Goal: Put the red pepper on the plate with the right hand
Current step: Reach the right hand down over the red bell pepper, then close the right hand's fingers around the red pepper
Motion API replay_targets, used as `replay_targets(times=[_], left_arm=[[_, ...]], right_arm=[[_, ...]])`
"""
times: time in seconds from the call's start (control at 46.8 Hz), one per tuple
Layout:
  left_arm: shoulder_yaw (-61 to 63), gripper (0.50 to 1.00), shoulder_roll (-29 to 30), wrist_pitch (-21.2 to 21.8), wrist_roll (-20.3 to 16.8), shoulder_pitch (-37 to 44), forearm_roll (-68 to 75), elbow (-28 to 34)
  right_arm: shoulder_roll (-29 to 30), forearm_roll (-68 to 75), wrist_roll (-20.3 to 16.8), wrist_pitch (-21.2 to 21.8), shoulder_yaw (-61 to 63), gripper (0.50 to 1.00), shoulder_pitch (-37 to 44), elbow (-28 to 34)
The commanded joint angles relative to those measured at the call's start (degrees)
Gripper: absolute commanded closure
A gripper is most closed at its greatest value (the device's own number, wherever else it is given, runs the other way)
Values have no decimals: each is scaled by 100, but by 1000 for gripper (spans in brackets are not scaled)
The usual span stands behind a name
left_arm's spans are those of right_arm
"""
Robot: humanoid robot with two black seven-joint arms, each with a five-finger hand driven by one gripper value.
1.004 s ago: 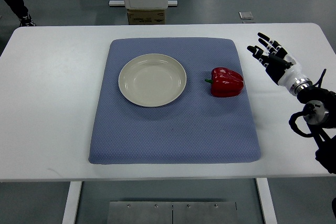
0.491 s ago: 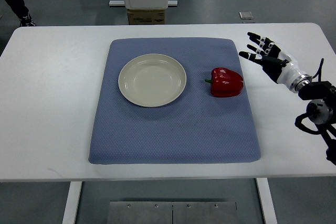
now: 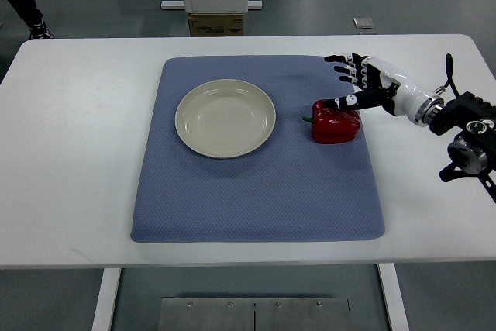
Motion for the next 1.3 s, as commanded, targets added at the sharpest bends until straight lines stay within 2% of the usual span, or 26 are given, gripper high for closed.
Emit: replay_targets(times=[0.0,0.705,0.94,1.282], left_arm=[[7,500,0,0,1,0,0,1],[-1,500,0,0,1,0,0,1],[7,500,0,0,1,0,0,1],[7,500,0,0,1,0,0,1]], right_arm=[[-4,-230,6,-1,-167,523,109,2],[-83,-899,15,-89,-1134,578,469,-60],[-75,-978,15,-362,-1389,578,496,-200],[-83,-1004,15,-458,-1539,578,531,-367]])
